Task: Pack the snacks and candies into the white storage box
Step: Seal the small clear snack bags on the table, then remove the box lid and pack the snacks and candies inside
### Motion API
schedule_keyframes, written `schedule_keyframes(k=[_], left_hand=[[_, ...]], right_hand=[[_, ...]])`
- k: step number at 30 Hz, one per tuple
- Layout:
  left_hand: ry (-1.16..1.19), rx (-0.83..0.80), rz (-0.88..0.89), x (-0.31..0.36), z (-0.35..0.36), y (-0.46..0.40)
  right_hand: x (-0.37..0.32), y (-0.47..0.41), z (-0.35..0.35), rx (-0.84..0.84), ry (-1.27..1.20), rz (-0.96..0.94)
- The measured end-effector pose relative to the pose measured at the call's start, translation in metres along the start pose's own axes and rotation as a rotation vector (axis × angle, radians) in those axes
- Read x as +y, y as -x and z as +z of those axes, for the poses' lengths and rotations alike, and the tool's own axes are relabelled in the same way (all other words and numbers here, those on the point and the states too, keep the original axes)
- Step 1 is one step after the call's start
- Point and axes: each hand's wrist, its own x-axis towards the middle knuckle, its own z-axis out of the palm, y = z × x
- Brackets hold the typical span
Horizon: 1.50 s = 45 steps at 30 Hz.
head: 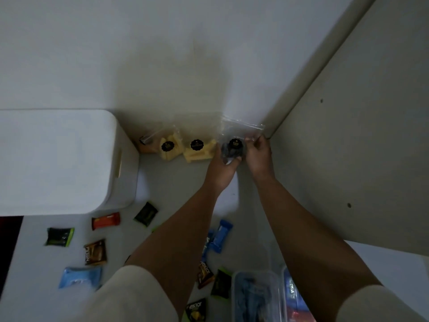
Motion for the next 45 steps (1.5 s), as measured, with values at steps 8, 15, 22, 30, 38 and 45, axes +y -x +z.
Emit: schedule_keyframes(k=[8,15,22,30,38,45], left_hand=[[-0.129,0.061,-0.085,-0.011,-0.026,0.028],[-0.263,0.055,-0.006,-0.028,-0.066,0.073],[-0.404,0.187,0.378,0.009,-0.15,0.123],[-0.65,0.487,0.511,0.034,-0.324,0.16],[-0.711,0.59,-0.188,-0.01,-0.467,0.162],[-0.16,0.6,-0.061,-0.027,-0.498,0.165]], right_hand=[[0.014,0.027,0.0,0.055,-0.017,0.038],[0.021,0.086,-0.004,0.05,0.015,0.046],[-0.027,0.157,0.03,-0.016,0.086,-0.07],[-0.097,0.233,0.128,-0.294,0.2,-0.092],[-0.116,0.288,0.199,-0.392,0.226,0.078],[-0.109,0.285,0.218,-0.264,0.282,0.003]])
